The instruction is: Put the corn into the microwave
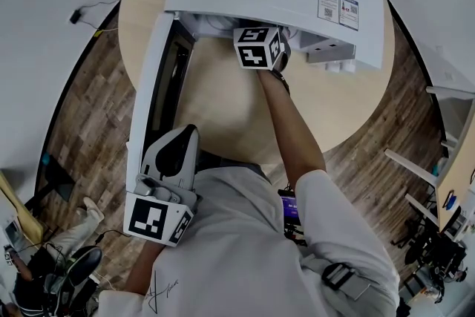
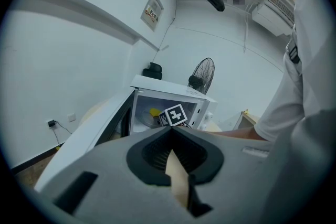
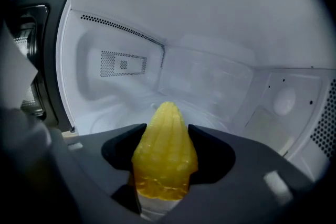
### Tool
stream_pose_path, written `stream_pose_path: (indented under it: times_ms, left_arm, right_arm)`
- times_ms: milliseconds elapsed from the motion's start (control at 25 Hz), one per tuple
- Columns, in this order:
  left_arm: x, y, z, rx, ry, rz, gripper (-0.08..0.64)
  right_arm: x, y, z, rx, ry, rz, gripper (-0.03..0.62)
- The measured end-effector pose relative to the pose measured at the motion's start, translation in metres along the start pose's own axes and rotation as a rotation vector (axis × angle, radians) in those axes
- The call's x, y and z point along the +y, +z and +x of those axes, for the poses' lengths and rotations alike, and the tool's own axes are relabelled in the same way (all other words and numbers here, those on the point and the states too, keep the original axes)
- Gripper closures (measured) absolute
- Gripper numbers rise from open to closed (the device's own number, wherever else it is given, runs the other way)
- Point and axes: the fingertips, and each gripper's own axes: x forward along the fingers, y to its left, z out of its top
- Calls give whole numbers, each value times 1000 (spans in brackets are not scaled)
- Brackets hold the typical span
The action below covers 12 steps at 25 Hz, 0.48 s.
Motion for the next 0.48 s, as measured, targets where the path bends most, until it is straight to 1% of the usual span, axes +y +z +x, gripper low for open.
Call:
stream_pose_path:
  times_ms: [200,320,480]
  left_arm:
    - [3,-1,-1,-2,12,-6,569]
    - [2,1,0,-10,12,-8,569]
    - [4,2,-1,-21,22,-22,568]
  right_arm:
    - [2,-1,1,9,-3,-13,330]
    - [2,-4,3,30,-2,-38,330]
    - [3,-5,3,41,3,-42,330]
